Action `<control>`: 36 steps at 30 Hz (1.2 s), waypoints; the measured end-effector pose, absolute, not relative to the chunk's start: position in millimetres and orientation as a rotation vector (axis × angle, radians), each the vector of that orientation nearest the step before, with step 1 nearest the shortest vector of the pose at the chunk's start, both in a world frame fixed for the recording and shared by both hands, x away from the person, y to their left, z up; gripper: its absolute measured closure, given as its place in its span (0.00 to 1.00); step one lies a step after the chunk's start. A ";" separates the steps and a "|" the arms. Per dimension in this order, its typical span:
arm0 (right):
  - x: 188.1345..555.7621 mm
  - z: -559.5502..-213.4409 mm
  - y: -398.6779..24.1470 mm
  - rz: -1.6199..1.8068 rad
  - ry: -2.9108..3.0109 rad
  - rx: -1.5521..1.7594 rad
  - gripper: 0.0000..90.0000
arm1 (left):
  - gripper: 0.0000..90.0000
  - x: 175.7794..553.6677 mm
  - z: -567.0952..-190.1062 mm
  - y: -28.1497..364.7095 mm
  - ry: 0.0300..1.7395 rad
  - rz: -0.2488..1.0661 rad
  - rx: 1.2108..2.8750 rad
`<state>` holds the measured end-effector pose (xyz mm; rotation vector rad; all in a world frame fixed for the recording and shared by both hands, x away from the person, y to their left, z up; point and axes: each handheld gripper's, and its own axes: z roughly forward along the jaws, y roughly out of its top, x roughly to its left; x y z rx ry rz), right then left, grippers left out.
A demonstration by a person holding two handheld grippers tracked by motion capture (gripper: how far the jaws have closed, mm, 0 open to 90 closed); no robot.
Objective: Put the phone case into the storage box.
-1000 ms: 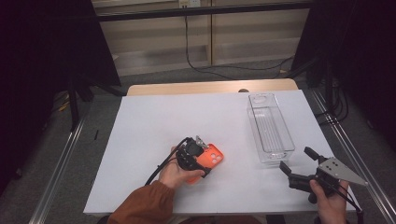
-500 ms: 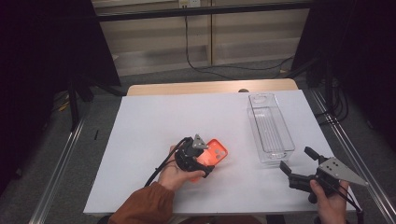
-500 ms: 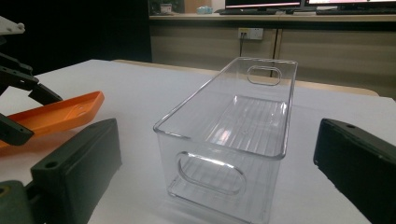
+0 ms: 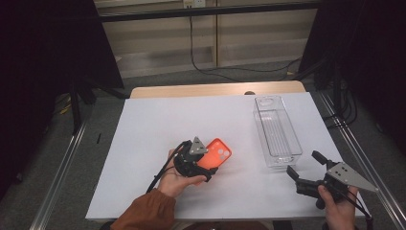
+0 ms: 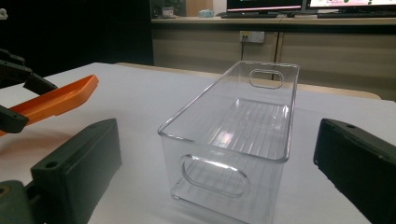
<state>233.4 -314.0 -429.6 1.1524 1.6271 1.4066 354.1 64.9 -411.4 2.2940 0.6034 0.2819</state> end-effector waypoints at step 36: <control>266.6 -410.6 -283.5 1.536 1.788 1.043 0.00 | 0.18 315.2 -393.2 68.4 0.537 0.441 2.151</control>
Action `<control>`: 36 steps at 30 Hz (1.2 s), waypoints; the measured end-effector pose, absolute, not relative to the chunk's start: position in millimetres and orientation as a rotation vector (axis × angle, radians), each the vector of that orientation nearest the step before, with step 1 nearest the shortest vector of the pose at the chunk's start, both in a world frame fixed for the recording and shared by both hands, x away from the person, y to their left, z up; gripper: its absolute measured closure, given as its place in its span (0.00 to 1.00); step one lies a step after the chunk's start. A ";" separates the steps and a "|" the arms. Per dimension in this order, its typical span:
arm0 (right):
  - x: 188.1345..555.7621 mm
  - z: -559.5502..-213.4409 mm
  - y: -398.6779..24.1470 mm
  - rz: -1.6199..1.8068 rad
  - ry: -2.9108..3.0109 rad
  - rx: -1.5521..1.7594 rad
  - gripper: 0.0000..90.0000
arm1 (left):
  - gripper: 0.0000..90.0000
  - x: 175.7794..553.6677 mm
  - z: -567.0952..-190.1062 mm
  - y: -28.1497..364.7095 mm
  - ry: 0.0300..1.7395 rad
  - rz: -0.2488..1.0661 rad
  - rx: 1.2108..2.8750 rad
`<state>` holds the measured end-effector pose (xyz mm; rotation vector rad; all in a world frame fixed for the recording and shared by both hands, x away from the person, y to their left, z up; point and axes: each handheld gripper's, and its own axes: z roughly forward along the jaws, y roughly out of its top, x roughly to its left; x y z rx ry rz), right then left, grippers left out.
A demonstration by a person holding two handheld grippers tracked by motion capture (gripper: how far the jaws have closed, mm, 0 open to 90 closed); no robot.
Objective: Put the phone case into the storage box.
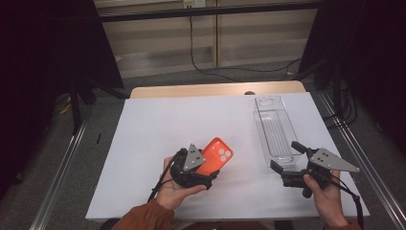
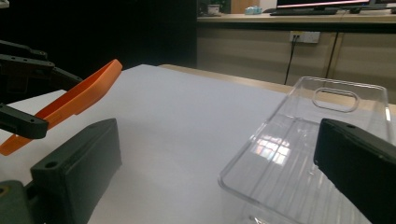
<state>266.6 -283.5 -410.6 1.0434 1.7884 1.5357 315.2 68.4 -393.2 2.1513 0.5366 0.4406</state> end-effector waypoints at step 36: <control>307.8 -383.2 -190.3 1.528 2.077 1.043 0.05 | 0.18 309.8 -394.5 73.7 0.559 0.709 2.053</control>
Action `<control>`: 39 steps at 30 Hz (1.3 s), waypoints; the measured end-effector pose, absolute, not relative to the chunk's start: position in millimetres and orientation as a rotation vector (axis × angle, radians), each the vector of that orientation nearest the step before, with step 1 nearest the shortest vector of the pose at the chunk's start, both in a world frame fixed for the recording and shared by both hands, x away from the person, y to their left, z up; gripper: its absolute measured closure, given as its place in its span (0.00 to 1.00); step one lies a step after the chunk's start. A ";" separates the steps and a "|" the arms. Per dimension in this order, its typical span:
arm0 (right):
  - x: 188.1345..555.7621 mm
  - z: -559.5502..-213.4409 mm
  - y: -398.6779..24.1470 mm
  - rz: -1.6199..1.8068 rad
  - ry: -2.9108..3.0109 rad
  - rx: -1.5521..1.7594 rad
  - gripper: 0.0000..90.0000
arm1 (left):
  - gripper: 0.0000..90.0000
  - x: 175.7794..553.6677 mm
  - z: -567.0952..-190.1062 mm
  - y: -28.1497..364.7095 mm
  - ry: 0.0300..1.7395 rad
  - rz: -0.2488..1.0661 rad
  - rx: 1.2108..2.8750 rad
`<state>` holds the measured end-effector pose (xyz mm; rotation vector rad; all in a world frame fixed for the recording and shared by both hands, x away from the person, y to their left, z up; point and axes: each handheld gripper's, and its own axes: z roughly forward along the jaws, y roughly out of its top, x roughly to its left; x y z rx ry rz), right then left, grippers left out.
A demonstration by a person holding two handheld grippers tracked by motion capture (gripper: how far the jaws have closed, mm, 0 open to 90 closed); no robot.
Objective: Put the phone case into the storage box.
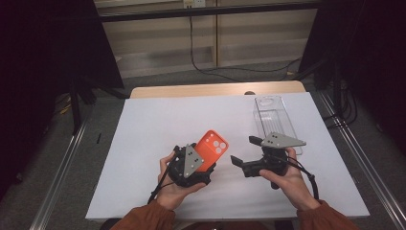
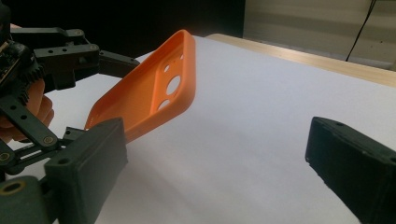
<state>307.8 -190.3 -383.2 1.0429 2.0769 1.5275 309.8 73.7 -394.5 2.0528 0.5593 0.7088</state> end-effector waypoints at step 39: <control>329.1 -371.7 -165.1 1.379 2.311 1.324 0.41 | 0.18 300.2 -406.3 62.2 0.544 0.767 2.040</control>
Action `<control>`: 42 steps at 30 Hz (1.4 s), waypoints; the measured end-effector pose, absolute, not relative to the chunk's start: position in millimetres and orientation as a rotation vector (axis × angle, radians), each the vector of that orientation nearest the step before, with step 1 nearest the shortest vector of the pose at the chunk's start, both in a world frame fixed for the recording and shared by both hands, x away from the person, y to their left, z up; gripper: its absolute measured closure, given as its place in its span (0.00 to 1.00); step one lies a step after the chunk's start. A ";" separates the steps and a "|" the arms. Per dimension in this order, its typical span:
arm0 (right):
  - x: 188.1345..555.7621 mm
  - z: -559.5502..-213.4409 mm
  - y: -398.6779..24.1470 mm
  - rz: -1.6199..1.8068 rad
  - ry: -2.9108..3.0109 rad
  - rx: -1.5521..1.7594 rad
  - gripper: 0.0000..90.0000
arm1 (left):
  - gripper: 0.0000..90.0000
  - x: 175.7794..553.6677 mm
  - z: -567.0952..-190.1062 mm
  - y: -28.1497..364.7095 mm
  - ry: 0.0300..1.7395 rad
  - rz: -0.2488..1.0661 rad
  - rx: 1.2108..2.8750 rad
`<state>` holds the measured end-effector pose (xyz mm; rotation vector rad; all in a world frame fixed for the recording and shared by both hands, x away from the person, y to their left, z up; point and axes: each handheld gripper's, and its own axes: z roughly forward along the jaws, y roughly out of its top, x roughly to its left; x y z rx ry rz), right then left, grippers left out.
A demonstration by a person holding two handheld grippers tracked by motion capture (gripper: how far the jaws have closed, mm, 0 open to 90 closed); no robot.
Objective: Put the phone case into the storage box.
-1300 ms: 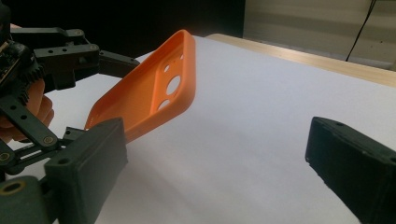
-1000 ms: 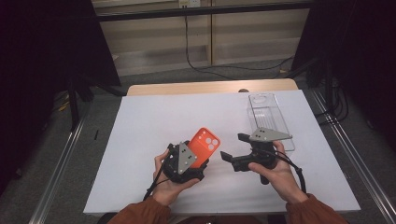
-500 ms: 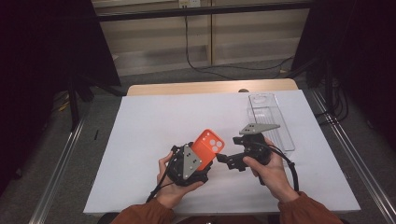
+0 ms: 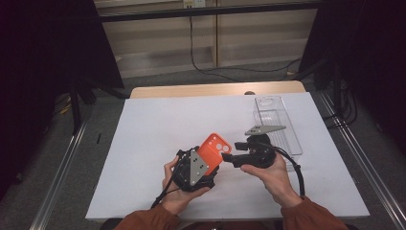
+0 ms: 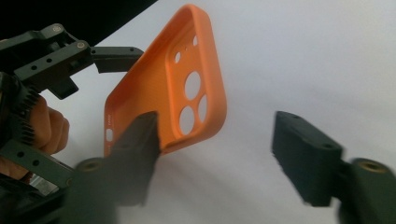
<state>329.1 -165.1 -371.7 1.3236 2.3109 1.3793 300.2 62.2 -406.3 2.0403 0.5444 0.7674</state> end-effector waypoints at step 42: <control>326.9 -373.5 -161.0 1.596 2.227 1.607 0.90 | 0.17 304.0 -413.6 57.0 0.592 0.776 2.017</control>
